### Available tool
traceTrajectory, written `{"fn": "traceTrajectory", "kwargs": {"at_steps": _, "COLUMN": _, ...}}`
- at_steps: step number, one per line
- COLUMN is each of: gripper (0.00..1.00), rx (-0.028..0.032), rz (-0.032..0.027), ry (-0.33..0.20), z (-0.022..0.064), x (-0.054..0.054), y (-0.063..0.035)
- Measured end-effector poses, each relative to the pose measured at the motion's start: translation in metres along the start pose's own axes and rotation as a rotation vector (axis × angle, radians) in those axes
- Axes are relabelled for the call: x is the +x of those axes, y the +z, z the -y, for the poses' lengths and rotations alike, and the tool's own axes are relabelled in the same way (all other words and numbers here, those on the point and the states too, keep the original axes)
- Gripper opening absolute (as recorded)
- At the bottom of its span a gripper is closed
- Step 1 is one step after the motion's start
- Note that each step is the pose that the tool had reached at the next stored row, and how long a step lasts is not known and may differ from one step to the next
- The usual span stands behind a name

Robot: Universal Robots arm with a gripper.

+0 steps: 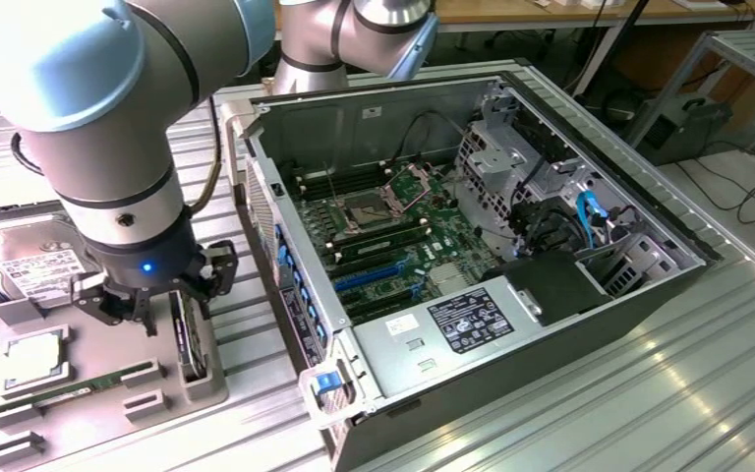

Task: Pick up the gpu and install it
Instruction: 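Pick up the gpu and move the gpu toward the slot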

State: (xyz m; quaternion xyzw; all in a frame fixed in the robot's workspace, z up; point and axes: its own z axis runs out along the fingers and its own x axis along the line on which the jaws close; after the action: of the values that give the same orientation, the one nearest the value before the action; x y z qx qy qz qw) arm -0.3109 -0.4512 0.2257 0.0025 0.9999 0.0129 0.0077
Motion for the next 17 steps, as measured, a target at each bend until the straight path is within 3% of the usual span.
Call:
{"fn": "traceTrajectory", "kwargs": {"at_steps": 4, "gripper": 0.46, "rx": 0.0002, "rz": -0.0001, "ry": 0.0, "z": 0.0001, "x": -0.0004, "y": 0.0026}}
{"fn": "traceTrajectory", "kwargs": {"at_steps": 7, "gripper": 0.4, "rx": 0.0006, "rz": -0.0001, "ry": 0.0, "z": 0.0004, "x": -0.0015, "y": 0.0042}}
{"fn": "traceTrajectory", "kwargs": {"at_steps": 9, "gripper": 0.28, "rx": 0.0014, "rz": -0.0005, "ry": 0.0, "z": 0.0006, "x": -0.0021, "y": 0.0048}}
{"fn": "traceTrajectory", "kwargs": {"at_steps": 17, "gripper": 0.28, "rx": 0.0013, "rz": -0.0001, "ry": 0.0, "z": 0.0007, "x": -0.0025, "y": 0.0053}}
